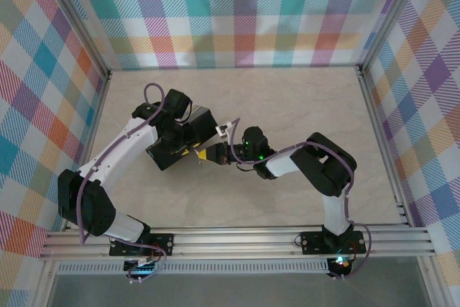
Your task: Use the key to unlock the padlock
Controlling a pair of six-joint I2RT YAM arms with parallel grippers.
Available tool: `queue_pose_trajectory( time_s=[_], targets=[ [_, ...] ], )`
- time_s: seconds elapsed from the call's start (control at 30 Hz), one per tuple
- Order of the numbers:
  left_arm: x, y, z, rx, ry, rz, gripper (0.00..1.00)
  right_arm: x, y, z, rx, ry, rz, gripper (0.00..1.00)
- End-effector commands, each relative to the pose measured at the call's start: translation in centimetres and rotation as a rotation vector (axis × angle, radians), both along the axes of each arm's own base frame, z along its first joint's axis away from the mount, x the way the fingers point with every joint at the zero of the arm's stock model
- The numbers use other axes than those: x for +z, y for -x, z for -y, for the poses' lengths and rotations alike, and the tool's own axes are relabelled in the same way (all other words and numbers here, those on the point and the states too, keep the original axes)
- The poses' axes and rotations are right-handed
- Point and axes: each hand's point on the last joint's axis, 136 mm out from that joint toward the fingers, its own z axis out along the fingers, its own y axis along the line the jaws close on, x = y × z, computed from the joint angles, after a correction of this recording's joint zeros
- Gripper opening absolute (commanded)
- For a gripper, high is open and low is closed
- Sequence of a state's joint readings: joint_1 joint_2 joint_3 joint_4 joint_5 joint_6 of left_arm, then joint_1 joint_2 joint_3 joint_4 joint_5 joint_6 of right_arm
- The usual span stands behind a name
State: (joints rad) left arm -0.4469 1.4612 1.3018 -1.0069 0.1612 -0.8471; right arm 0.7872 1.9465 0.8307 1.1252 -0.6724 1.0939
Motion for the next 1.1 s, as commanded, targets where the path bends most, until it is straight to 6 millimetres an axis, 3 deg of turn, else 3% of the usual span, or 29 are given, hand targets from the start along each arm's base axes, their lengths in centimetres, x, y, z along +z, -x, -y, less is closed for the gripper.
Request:
queue_pose_trajectory(
  time_s=[0.0, 0.33, 0.57, 0.77, 1.07],
  targets=[
    [1.8, 2.1, 1.6, -0.07, 0.102, -0.034, 0.0, 4.3, -1.6, 0.4, -0.097, -0.117, 0.196, 0.0],
    [1.8, 2.1, 1.2, -0.052, 0.115, -0.042, 0.0, 3.6, -2.1, 1.1, -0.161, -0.033, 0.238, 0.0],
    [1.7, 2.0, 1.0, -0.032, 0.113, -0.04, 0.0, 4.5, 0.2, 0.1, -0.097, 0.024, 0.35, 0.0],
    [1.8, 1.9, 0.8, -0.013, 0.133, -0.039, 0.0, 4.1, -0.3, 0.4, -0.136, 0.046, 0.361, 0.0],
    [1.8, 2.4, 0.9, -0.011, 0.152, -0.051, 0.0, 7.1, 0.4, -1.2, -0.114, -0.057, 0.448, 0.0]
  ],
)
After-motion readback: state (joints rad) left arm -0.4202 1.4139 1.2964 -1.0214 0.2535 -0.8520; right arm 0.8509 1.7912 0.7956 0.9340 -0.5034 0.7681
